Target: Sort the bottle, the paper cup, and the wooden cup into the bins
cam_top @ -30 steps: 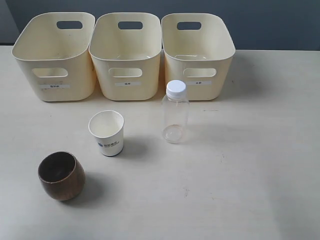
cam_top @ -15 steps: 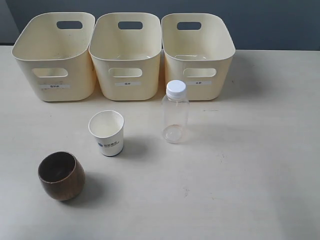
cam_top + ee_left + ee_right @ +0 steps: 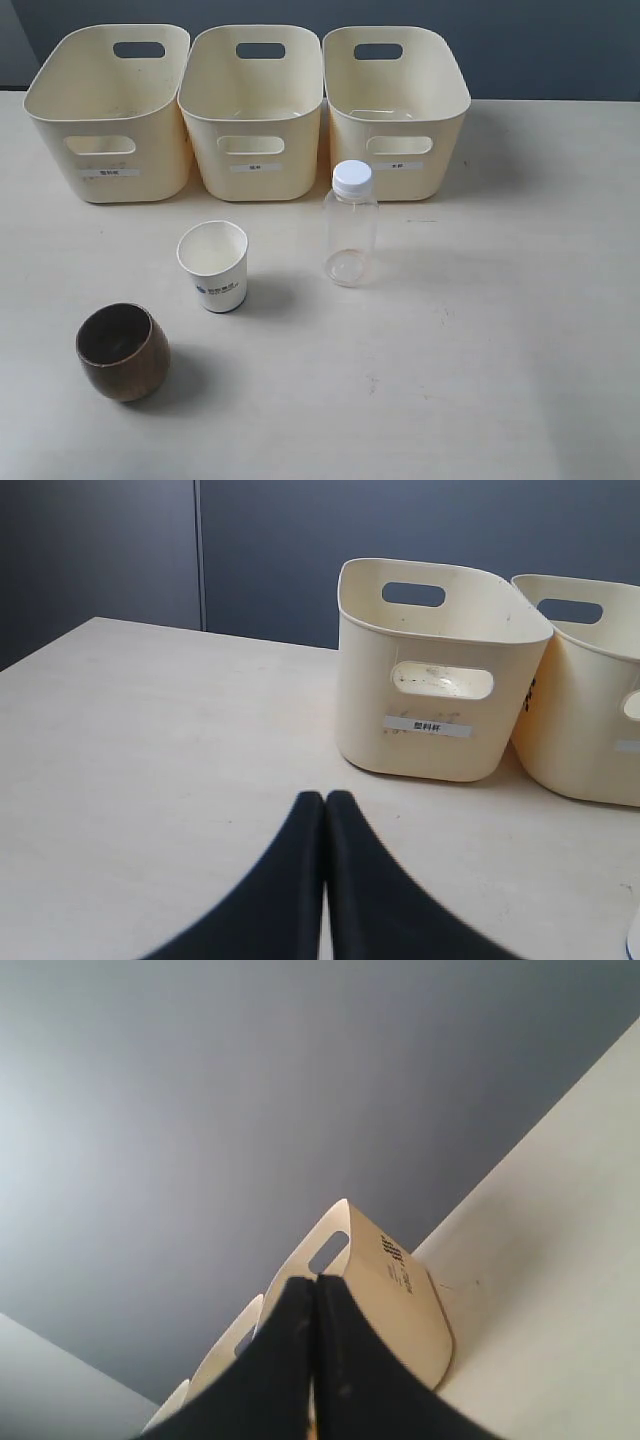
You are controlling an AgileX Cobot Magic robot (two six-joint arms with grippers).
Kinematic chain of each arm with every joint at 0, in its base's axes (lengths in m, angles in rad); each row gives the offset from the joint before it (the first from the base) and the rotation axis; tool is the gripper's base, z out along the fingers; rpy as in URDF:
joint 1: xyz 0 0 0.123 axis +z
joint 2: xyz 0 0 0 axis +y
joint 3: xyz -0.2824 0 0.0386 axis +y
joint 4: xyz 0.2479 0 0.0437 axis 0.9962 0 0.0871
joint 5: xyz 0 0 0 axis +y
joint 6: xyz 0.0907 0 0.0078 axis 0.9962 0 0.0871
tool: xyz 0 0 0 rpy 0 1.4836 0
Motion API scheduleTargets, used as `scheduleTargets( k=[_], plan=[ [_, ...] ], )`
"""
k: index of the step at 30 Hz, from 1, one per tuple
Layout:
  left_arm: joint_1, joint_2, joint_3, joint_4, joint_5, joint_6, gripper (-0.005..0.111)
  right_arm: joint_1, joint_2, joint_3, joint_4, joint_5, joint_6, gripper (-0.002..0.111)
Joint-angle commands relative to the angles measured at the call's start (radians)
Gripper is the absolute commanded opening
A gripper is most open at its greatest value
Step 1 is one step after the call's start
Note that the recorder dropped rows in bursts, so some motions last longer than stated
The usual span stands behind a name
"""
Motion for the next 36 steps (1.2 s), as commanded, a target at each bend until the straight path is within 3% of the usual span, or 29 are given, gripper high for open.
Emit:
scheduleTargets(
  k=[1,8,14,18,25,29,36],
  plan=[
    [-0.004,-0.005,0.002,0.001,-0.006,-0.001,0.000,0.000,-0.004,0.002,-0.006,0.014,-0.007,-0.001],
    [-0.004,-0.005,0.002,0.001,-0.006,-0.001,0.000,0.000,-0.004,0.002,-0.005,0.036,-0.109,-0.001],
    [-0.004,-0.005,0.002,0.001,-0.006,-0.001,0.000,0.000,-0.004,-0.059,-0.016,-0.074,-0.155,-0.001],
    [-0.004,-0.005,0.002,0.001,-0.006,-0.001,0.000,0.000,0.022,-0.168,-0.152,0.030,-0.237,-0.001],
    [-0.004,-0.005,0.002,0.001,-0.006,-0.001,0.000,0.000,0.317,-0.501,-0.290,0.088,-0.361,-0.001],
    [-0.004,-0.005,0.002,0.001,-0.006,-0.001,0.000,0.000,0.585,-0.798,-0.291,0.287,-0.540,-0.001],
    [-0.004,-0.005,0.002,0.001,-0.006,-0.001,0.000,0.000,0.955,-1.276,-0.306,0.644,-0.642,-0.001]
  ],
)
